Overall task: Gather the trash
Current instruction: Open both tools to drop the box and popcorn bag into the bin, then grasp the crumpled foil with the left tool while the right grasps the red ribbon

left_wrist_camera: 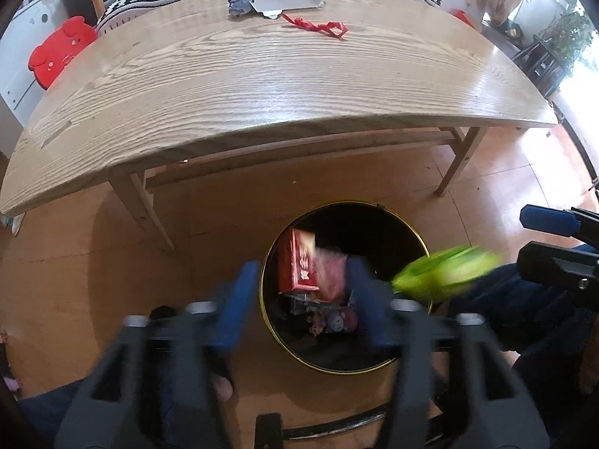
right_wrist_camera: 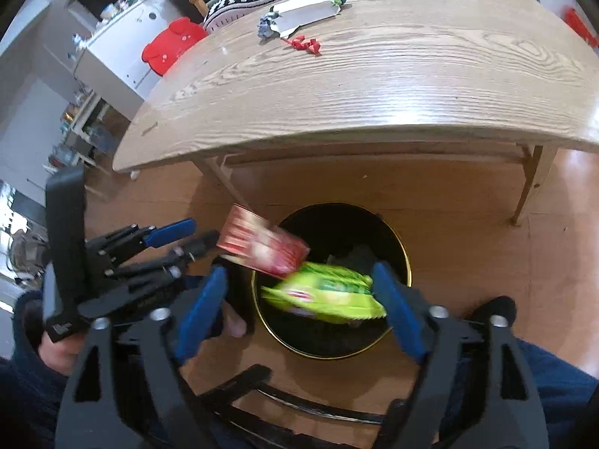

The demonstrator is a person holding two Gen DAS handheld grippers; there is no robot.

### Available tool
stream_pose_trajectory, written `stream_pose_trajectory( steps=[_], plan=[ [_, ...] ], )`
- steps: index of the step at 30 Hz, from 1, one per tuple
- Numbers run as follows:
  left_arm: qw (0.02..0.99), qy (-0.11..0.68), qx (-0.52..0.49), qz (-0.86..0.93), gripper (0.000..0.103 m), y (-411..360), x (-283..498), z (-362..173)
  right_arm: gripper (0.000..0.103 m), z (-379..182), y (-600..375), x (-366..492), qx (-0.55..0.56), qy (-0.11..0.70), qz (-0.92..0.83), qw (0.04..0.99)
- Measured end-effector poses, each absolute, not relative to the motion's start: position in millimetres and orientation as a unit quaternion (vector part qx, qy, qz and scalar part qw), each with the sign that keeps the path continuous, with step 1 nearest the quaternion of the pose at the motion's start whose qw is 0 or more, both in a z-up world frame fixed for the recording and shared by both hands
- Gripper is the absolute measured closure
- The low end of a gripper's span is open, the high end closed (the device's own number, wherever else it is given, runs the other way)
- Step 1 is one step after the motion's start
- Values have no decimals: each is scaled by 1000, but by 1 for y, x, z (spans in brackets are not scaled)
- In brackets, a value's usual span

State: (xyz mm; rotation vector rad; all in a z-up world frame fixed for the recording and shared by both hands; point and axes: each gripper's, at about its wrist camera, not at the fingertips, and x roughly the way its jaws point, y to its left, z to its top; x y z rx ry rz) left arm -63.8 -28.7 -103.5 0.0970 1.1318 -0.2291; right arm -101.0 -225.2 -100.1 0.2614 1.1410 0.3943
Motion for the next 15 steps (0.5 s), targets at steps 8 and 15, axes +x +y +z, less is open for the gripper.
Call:
stream_pose_trajectory(
  steps=[8,15],
  plan=[
    [838,530,60,-118,30,-35,-67,-100,18,-96,-223,-101,113,529,185,821],
    [848,512,56,-123,25,-33,-66,-85,18,-87,-219,-101,89,513,178,835]
  ],
)
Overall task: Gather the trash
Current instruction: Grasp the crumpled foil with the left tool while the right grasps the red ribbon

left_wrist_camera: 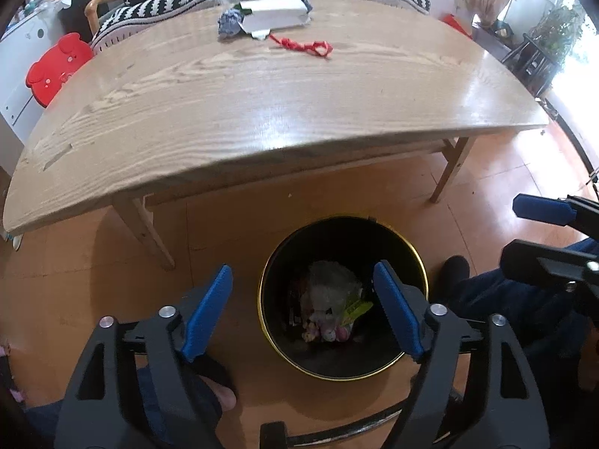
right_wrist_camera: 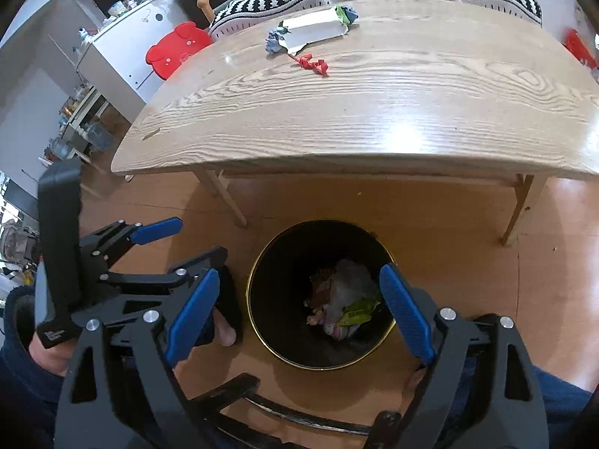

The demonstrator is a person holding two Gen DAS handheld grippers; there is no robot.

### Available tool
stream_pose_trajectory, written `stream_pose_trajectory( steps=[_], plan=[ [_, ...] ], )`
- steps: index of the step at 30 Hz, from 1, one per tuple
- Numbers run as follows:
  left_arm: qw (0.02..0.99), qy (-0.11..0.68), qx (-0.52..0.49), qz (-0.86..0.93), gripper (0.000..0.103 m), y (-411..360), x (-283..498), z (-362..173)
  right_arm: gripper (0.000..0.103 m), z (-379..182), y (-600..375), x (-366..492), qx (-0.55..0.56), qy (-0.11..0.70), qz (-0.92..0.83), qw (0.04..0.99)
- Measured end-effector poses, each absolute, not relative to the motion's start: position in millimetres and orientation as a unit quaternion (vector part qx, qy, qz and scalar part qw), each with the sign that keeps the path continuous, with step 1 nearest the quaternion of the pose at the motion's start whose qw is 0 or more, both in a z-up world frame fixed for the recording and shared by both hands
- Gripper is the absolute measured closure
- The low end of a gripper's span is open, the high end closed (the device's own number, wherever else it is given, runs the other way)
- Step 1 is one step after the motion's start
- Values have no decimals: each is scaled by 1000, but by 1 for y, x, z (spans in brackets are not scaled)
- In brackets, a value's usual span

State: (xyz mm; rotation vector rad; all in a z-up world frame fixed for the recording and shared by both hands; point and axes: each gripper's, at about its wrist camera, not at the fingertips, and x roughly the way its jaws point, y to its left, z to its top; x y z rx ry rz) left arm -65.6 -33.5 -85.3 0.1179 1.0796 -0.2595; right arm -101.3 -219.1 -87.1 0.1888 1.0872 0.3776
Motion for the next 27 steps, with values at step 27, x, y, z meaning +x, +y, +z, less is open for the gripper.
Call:
stream_pose_trajectory(
  steps=[27],
  plan=[
    [891,440,58,-96,12,21,149,-4,13,-43,-190,85,31,452,183,873]
  ],
)
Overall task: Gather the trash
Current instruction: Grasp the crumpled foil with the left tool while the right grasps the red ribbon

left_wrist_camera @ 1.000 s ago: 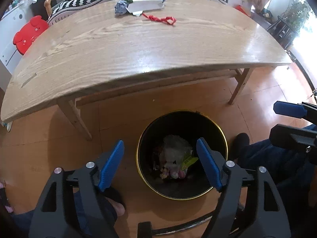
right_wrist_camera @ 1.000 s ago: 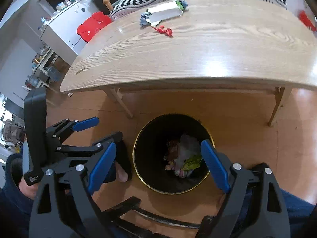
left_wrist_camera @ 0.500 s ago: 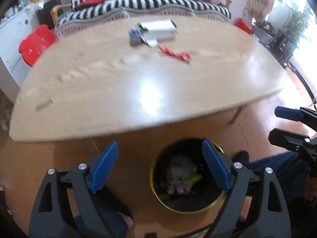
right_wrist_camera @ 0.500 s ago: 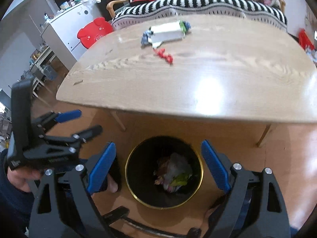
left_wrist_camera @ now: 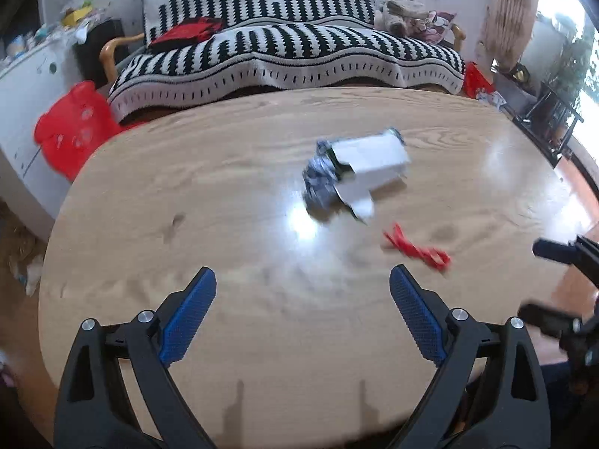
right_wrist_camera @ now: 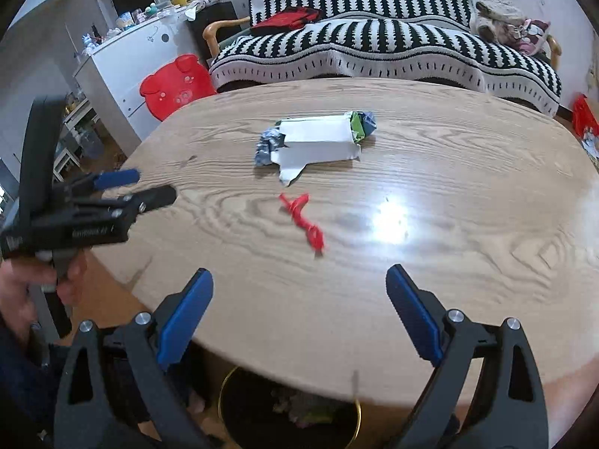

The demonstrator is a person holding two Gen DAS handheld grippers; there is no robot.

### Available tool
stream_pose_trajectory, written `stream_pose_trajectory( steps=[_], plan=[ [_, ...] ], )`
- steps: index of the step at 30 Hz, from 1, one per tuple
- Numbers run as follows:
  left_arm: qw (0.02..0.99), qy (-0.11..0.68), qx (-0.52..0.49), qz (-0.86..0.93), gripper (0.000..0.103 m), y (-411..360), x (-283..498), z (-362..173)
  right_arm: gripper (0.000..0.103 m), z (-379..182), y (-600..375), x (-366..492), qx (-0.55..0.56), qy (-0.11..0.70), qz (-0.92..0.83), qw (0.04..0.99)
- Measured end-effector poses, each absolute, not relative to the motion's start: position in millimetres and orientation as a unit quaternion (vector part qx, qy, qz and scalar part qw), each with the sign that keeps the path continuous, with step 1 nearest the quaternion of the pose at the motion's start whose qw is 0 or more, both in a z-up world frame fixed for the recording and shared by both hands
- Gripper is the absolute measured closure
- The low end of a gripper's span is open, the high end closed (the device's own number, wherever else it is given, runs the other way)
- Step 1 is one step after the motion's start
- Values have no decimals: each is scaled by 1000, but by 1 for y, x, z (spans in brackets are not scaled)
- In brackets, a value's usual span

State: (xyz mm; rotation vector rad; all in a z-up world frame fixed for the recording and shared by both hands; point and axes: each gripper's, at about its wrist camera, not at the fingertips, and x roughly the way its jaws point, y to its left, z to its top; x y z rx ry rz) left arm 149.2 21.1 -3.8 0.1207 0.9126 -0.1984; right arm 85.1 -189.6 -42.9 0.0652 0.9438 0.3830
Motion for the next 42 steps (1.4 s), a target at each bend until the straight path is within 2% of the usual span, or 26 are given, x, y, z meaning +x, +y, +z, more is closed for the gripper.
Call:
stream_pose_trajectory(
  steps=[3,7,20,21,25,27,28,29,30,32,42],
  plan=[
    [892,440,49,-91,12,17,187,-21,13,-67,-180,102,21,472,180,863],
    [890,446,-12,-99,12,18,221,-38,13,-89,-160,111,14,499,193,845],
    [890,447,-8,-93,12,6,275,-73,15,-105,-127,140,-53,496,186,846],
    [890,444,-7,-102,12,4,277,-75,20,-107,-128,144,-55,499,184,845],
    [892,440,-9,-107,15,1,279,-79,28,-113,-131,157,-77,493,170,849],
    [890,443,-12,-111,30,0,278,-81,37,-113,-132,159,-86,488,165,853],
    [891,440,-8,-113,43,-1,277,-81,40,-113,-131,159,-91,485,166,854],
    [892,437,-5,-115,65,-3,276,-80,52,-112,-131,158,-90,484,170,854],
    [889,442,-1,-120,71,-4,274,-80,71,-111,-129,157,-92,483,173,853],
    [891,440,2,-114,72,-1,268,-76,89,-109,-129,156,-83,491,182,848],
    [913,401,21,-77,73,30,222,-32,91,-80,-131,144,-43,464,206,861]
  ],
)
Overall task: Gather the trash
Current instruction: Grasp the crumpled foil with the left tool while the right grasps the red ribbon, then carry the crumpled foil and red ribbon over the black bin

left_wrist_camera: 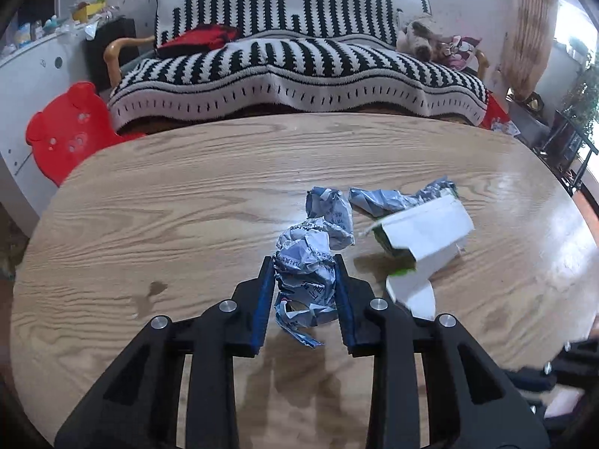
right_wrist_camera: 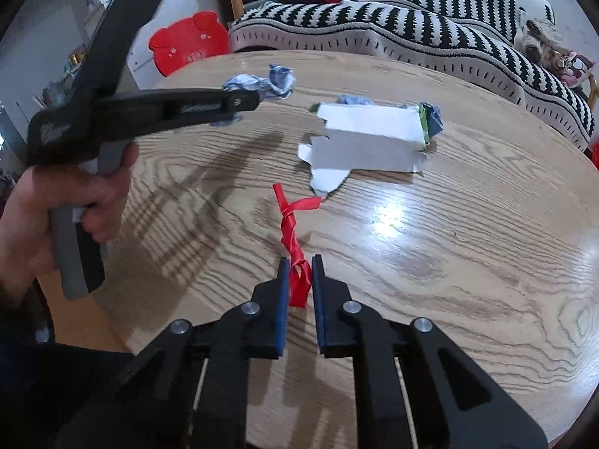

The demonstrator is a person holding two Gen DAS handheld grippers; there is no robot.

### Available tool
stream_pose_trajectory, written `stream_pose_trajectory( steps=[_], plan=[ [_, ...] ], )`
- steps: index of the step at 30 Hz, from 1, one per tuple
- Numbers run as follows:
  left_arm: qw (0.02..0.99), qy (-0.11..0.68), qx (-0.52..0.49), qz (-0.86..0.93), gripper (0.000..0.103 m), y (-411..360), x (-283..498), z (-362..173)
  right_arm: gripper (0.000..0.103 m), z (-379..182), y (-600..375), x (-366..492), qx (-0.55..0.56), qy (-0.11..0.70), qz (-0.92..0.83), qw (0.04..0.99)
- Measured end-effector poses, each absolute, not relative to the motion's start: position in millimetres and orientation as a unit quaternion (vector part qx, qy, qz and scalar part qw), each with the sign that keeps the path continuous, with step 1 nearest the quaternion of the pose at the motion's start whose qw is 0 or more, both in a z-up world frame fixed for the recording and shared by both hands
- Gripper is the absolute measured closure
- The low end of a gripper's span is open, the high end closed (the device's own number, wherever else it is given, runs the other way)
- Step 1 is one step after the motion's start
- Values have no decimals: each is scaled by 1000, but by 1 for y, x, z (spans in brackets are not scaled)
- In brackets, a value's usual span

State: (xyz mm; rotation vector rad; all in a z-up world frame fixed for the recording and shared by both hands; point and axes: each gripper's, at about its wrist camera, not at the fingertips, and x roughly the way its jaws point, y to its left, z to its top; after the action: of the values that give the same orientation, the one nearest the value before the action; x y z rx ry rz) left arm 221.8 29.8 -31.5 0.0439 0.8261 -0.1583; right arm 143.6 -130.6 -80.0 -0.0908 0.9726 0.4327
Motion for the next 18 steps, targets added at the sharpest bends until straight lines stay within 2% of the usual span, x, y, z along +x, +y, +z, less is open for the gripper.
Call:
stream_pose_trajectory(
  steps=[9,18],
  plan=[
    [913,389,86,-87,73,23,132,-5,91,-63,-155,111,-7,464,192,865],
    [910,396,72,-97,73,1,31,-2,91,-39,-195,40,27,455,179,872]
  ],
)
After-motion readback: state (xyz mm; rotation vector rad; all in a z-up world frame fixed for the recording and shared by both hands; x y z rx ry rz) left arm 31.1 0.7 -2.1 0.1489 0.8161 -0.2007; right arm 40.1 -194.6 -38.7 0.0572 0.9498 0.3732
